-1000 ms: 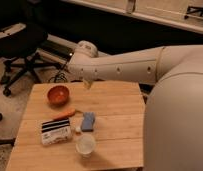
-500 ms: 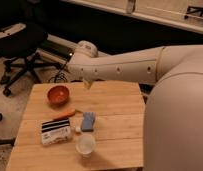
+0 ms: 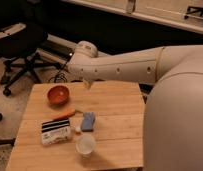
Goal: Place the white sponge in the ceramic cup
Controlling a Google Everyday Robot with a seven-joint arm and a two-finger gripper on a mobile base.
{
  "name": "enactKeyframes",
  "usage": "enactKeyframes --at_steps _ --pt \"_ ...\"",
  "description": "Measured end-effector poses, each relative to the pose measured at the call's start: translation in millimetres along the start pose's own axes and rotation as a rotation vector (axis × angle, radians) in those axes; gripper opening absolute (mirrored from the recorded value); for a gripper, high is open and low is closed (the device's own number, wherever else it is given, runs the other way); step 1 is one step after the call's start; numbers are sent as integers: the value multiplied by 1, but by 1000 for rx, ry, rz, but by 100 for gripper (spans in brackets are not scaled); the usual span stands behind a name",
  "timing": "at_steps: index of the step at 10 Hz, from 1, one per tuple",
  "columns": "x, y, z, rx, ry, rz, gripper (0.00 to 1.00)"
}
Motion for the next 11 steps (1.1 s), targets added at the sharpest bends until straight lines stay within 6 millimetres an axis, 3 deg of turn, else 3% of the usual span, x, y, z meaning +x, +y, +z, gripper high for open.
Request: enactKeyframes --at_steps 5,7,8,11 --pt "-1 0 -1 -2 -1 2 80" --pt "11 3 -2 -14 55 16 80" --pt "22 10 -6 -23 97 30 80" --pt "60 65 -16 -109 237 98 80"
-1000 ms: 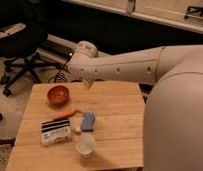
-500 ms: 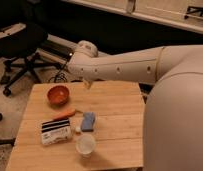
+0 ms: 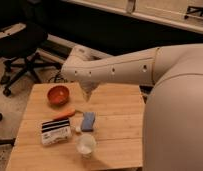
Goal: Place the white sponge in the ceramic cup
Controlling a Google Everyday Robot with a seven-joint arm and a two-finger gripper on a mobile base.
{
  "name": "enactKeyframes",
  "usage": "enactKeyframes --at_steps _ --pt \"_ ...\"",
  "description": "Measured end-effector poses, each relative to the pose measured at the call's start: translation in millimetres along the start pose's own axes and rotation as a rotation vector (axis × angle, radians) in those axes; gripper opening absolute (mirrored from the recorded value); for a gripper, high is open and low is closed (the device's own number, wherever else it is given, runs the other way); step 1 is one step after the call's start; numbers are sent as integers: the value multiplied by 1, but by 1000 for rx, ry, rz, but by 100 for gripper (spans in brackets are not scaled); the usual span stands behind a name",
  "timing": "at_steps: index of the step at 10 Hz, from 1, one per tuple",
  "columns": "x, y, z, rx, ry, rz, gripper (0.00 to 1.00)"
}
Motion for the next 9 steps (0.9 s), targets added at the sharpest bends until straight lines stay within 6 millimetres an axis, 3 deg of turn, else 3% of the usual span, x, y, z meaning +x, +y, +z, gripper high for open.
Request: enactKeyframes --at_steps 3,9 --pt "24 49 15 -118 66 66 80" --pt "28 87 71 -182 37 130 80"
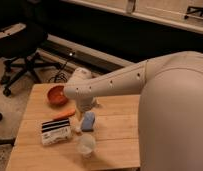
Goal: Place the white sponge in the ceramic cup
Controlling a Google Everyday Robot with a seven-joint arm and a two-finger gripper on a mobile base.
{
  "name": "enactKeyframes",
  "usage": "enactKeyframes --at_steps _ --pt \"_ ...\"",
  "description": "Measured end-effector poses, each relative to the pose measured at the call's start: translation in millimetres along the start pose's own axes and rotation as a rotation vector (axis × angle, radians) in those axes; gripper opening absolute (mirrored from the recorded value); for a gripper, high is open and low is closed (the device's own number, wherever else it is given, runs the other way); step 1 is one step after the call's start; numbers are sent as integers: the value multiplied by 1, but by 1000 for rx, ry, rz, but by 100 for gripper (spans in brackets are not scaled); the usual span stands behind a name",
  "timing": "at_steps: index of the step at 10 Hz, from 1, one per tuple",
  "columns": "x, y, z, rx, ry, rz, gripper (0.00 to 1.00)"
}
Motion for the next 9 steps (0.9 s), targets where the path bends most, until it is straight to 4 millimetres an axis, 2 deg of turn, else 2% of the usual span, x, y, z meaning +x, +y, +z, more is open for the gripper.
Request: enactKeyframes --at_steps 5,9 --pt "-8 19 50 -11 -22 26 80" --pt "-10 17 85 -3 -3 62 80"
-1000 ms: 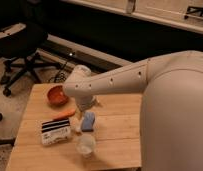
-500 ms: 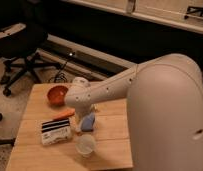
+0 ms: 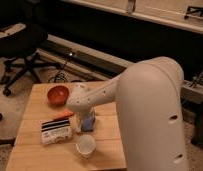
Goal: Place the white sponge in the ceramic cup
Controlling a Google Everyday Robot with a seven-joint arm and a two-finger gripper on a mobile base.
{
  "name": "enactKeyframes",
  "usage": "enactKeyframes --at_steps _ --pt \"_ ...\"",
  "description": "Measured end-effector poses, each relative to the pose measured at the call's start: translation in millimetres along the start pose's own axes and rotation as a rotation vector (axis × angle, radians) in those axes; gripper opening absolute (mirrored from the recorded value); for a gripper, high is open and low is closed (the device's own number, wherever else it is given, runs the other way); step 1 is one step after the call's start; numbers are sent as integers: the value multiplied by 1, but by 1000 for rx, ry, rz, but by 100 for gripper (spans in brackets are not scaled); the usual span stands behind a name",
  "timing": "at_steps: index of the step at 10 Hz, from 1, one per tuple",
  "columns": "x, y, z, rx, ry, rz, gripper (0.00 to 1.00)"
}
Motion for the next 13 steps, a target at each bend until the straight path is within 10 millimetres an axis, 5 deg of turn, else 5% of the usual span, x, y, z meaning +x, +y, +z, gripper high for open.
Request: enactKeyframes --at_steps 5,10,13 --pt "-12 -12 23 5 12 45 74" --pt "-18 -18 21 13 5 58 24" --pt "-15 -34 -16 42 -42 43 0"
